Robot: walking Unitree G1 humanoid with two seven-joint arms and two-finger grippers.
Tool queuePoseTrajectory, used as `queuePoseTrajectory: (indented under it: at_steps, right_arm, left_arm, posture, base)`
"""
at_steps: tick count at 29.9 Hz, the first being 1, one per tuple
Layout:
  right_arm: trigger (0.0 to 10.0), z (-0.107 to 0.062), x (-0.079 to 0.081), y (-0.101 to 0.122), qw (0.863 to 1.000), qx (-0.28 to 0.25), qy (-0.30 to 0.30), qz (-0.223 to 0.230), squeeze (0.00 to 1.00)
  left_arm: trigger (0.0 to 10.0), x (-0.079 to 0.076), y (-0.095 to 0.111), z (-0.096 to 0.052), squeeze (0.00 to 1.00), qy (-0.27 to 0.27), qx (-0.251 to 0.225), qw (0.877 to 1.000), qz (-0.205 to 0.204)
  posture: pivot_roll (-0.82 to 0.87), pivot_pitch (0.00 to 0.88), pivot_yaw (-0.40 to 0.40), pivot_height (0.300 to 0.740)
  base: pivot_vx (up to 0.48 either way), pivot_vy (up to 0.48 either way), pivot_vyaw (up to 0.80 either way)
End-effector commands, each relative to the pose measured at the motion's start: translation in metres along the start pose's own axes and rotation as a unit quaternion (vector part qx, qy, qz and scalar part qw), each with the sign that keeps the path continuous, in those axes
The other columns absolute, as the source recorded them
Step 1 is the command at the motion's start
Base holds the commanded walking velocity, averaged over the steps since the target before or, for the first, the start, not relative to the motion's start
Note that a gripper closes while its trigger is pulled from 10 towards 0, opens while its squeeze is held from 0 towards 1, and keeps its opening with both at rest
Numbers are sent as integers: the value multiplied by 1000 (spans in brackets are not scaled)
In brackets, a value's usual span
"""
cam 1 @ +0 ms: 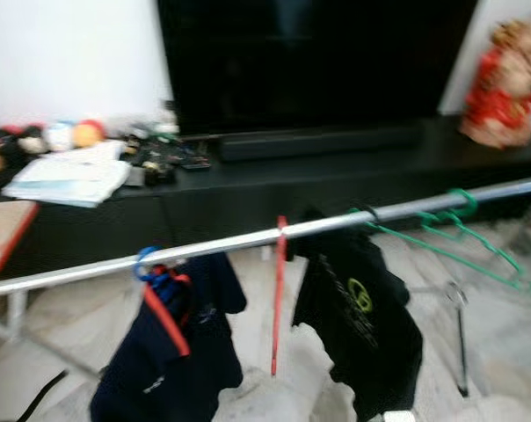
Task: Hang hanger
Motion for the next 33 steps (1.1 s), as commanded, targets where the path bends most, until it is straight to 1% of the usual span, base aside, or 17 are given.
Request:
queuePoseTrajectory:
  at_steps: [1,6,10,12,15,17,22,24,27,32,33]
  right_arm:
    - [10000,1,5,10,1000,-21,3,9,0]
    - [10000,1,4,12,999,-33,1,16,0]
    - [10000,1,4,16,998,-56,-6,26,0]
    - [10000,0,3,19,996,-79,-12,38,0]
    - [10000,-1,3,22,994,-101,-20,39,0]
    - [10000,-3,2,26,990,-130,-29,47,0]
    - [10000,-5,0,29,985,-157,-45,48,0]
    - [10000,-7,-1,30,981,-177,-49,64,0]
    - [10000,-8,-1,31,979,-184,-55,67,0]
    - [10000,-11,-2,32,969,-215,-69,103,0]
    - [10000,-17,-8,53,952,-276,-85,97,0]
  left_arm:
    - [10000,9,-17,-4,0,12,24,1000,-1]
    - [10000,7,-15,-3,0,11,20,1000,-4]
    - [10000,8,-13,-3,0,14,16,1000,-11]
    - [10000,8,-13,-3,0,17,14,1000,-17]
    - [10000,9,-12,-3,0,18,12,1000,-21]
    - [10000,8,-12,-3,0,17,11,1000,-21]
    - [10000,6,-12,-3,0,15,8,1000,-22]
    - [10000,6,-12,-3,0,15,7,1000,-23]
    - [10000,6,-13,-3,0,15,8,1000,-23]
    - [10000,9,-17,-4,0,17,12,1000,-21]
    - [10000,11,-18,-5,0,18,13,1000,-22]
  posture:
    - [-34,0,58,740]
    - [-38,0,57,740]
    - [-44,0,51,740]
    - [-47,0,50,740]
    - [-63,0,49,740]
    - [-67,0,47,740]
    - [-78,0,37,740]
    - [-83,0,36,740]
    - [-87,0,37,740]
    - [-89,0,40,740]
    - [-90,0,40,740]
  base:
    - [0,0,0]
    - [0,0,0]
    - [0,0,0]
    - [0,0,0]
    - [0,0,0]
    - [0,0,0]
    - [0,0,0]
    - [0,0,0]
    - [0,0,0]
    - [0,0,0]
    - [0,0,0]
Point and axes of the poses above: a point about 5 cm out from each wrist's last joint towards the gripper, its own z axis pointing out of the wrist towards the gripper, its own y axis along the axis of the wrist's last joint, x = y × z, the point moved 1 cm from there along z, pointing out of the wrist towards the gripper, and after that the axes turned 9 degrees about -z, right-handed, at the moved point
